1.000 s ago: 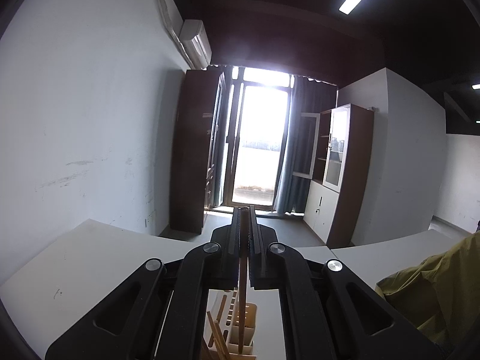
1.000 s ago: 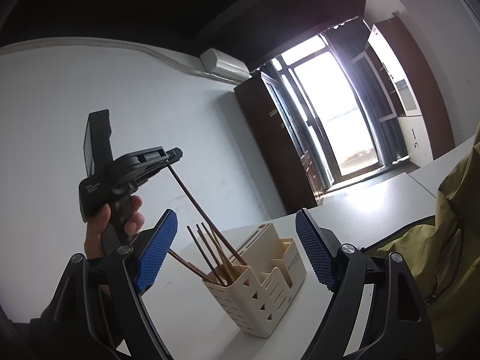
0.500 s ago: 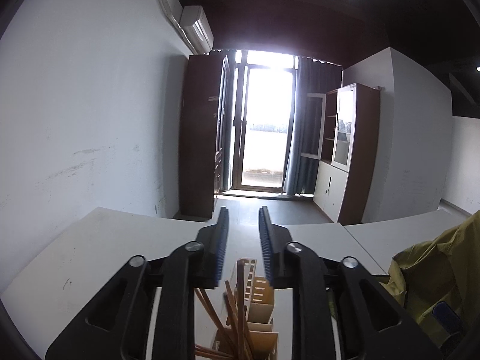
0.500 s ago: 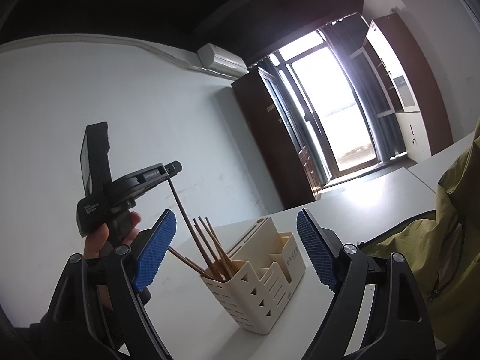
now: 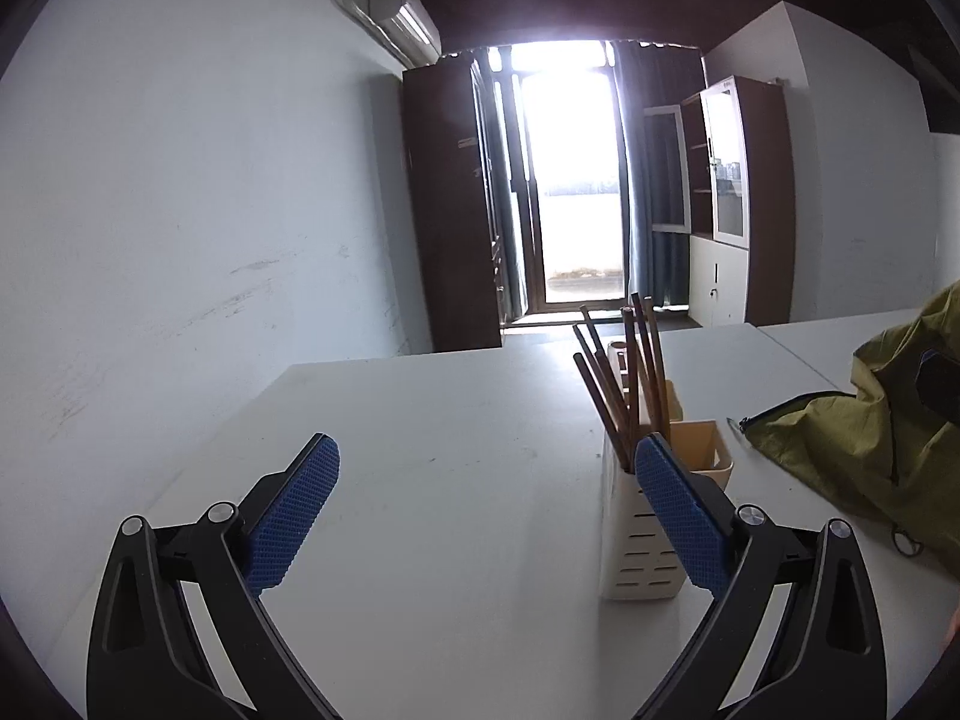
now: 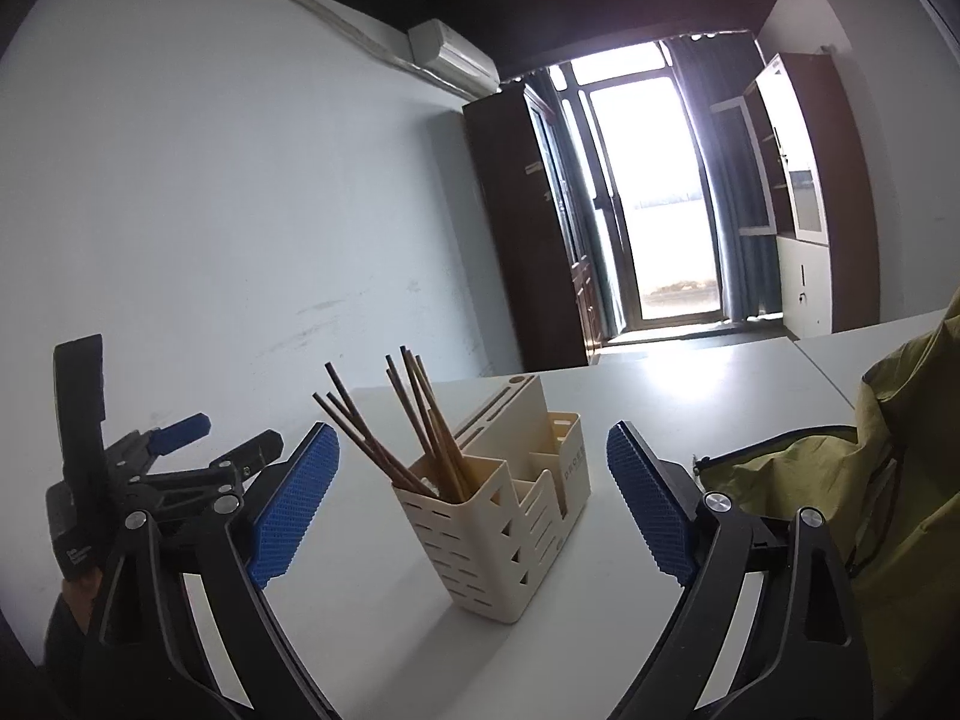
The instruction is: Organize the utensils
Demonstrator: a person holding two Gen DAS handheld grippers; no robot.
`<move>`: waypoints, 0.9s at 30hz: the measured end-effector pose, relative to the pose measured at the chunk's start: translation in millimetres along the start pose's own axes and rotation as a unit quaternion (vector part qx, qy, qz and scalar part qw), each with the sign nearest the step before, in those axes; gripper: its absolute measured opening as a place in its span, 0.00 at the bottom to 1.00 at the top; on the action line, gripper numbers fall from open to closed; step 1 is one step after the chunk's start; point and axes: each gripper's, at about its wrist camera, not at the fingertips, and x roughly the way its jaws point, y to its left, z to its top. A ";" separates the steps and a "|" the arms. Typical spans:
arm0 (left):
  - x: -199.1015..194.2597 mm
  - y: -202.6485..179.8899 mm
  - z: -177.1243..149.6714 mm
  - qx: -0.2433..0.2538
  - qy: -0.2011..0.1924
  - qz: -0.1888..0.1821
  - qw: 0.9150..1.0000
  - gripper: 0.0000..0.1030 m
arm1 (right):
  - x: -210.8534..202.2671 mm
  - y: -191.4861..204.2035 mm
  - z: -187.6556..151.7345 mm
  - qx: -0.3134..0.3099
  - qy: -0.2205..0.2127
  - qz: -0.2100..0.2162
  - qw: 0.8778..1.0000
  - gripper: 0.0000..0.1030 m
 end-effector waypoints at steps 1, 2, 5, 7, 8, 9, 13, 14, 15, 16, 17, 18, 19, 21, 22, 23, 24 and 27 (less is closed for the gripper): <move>-4.9 3.9 -1.9 0.014 0.002 0.002 1.000 0.94 | -2.7 9.4 0.3 -0.010 0.009 -0.006 1.000 0.89; -9.7 8.9 -3.3 0.020 0.004 0.005 1.000 0.94 | -5.7 18.9 0.9 -0.021 0.018 -0.012 1.000 0.89; -21.3 23.9 -6.0 0.019 0.031 -0.011 0.999 0.94 | -21.3 43.6 0.5 -0.051 0.028 -0.019 0.998 0.89; -29.3 29.5 -8.9 0.018 0.046 -0.022 0.999 0.94 | -35.1 55.7 0.9 -0.062 0.025 -0.019 0.998 0.89; -35.1 31.4 -10.8 0.021 0.048 -0.025 0.998 0.94 | -41.4 61.1 0.9 -0.068 0.024 -0.020 0.997 0.89; -41.1 32.2 -13.6 0.026 0.050 -0.022 0.998 0.94 | -45.7 67.3 0.0 -0.073 0.024 -0.019 0.997 0.89; -63.7 30.7 -16.6 0.039 0.056 -0.024 0.997 0.94 | -60.6 79.0 -1.8 -0.072 0.022 -0.014 0.997 0.89; -68.0 30.2 -17.3 0.041 0.060 -0.020 0.997 0.94 | -61.8 80.4 -2.2 -0.069 0.021 -0.016 0.997 0.89; -71.9 30.5 -17.7 0.040 0.062 -0.019 0.997 0.94 | -63.0 80.6 -3.2 -0.065 0.023 -0.015 0.998 0.89; -74.7 31.3 -18.1 0.038 0.064 -0.019 0.997 0.94 | -63.4 81.4 -3.4 -0.061 0.025 -0.011 0.998 0.89; -75.2 30.8 -19.0 0.039 0.068 -0.017 0.997 0.94 | -63.6 81.9 -4.1 -0.060 0.028 -0.008 0.998 0.89; -75.3 31.6 -19.7 0.038 0.073 -0.015 0.996 0.94 | -63.6 82.9 -5.1 -0.062 0.031 -0.009 0.998 0.89; -73.5 31.0 -21.3 0.035 0.077 -0.017 0.996 0.94 | -63.3 83.6 -6.1 -0.065 0.032 -0.011 0.997 0.89; -70.9 31.9 -22.4 0.030 0.085 -0.022 0.996 0.94 | -61.4 85.3 -8.2 -0.068 0.037 -0.011 0.997 0.89; -68.6 31.8 -23.8 0.028 0.088 -0.023 0.995 0.94 | -59.5 86.2 -9.8 -0.070 0.041 -0.011 0.997 0.89; -66.9 31.7 -24.5 0.025 0.089 -0.025 0.995 0.94 | -57.0 86.7 -11.0 -0.073 0.045 -0.011 0.996 0.89; -65.2 31.6 -24.8 0.022 0.090 -0.027 0.995 0.94 | -54.6 87.6 -12.6 -0.075 0.050 -0.014 0.996 0.89; -62.6 30.5 -25.9 0.020 0.094 -0.035 0.995 0.94 | -47.5 83.1 -15.6 -0.070 0.061 -0.014 0.996 0.89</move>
